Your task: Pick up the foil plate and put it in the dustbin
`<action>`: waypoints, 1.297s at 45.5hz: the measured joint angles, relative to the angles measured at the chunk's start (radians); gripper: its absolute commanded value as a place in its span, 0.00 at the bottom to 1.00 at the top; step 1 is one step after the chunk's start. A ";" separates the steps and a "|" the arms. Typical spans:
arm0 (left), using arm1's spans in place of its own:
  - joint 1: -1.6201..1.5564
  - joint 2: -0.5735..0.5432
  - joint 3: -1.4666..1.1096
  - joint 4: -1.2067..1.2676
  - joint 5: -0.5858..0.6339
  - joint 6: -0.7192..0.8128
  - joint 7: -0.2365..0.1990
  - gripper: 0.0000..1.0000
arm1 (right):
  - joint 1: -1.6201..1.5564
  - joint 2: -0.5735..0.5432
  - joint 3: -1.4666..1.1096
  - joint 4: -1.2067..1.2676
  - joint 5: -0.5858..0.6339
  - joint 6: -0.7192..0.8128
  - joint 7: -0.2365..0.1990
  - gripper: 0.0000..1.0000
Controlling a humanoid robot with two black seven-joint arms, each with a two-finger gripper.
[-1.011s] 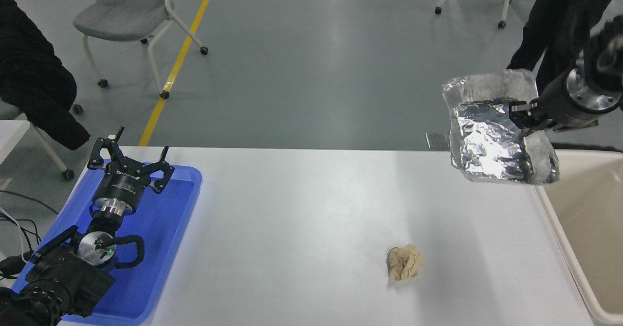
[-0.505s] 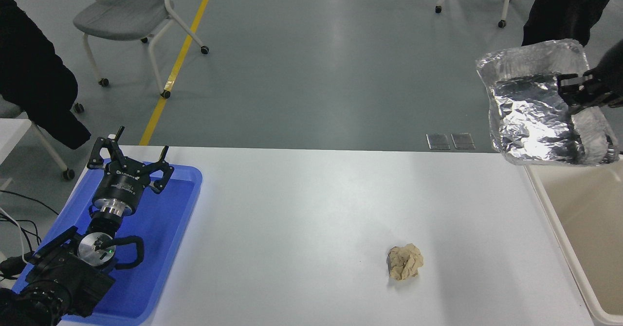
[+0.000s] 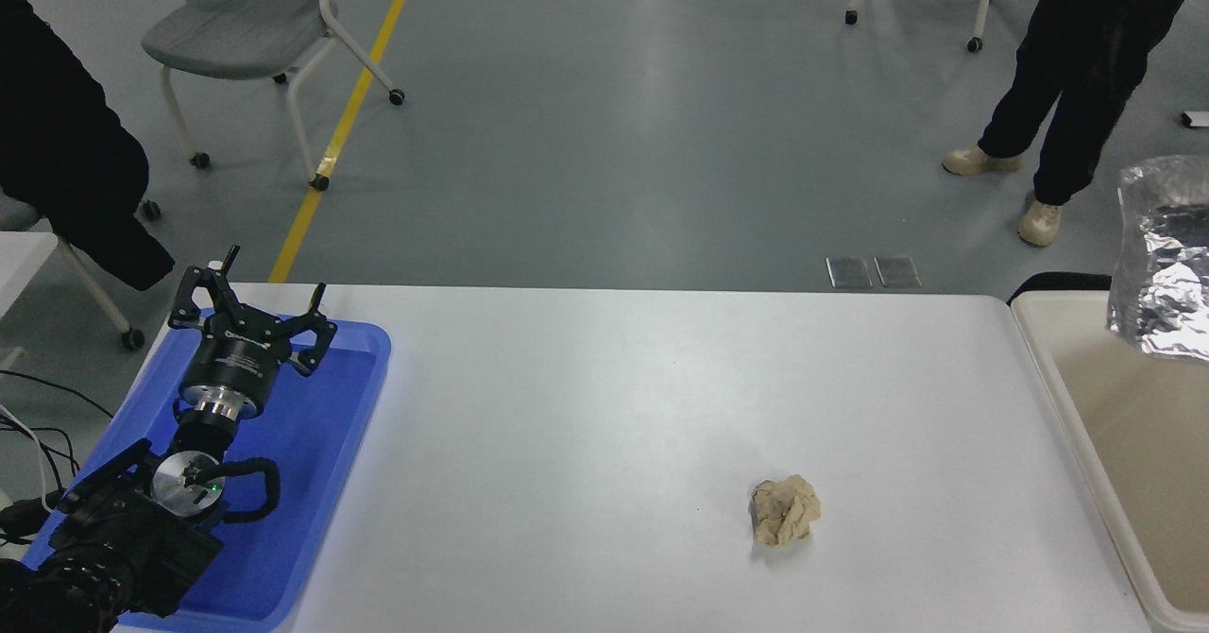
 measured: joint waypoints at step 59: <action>0.000 0.000 0.000 -0.001 0.000 0.000 0.000 1.00 | -0.720 0.145 0.214 -0.212 -0.025 -0.251 0.015 0.00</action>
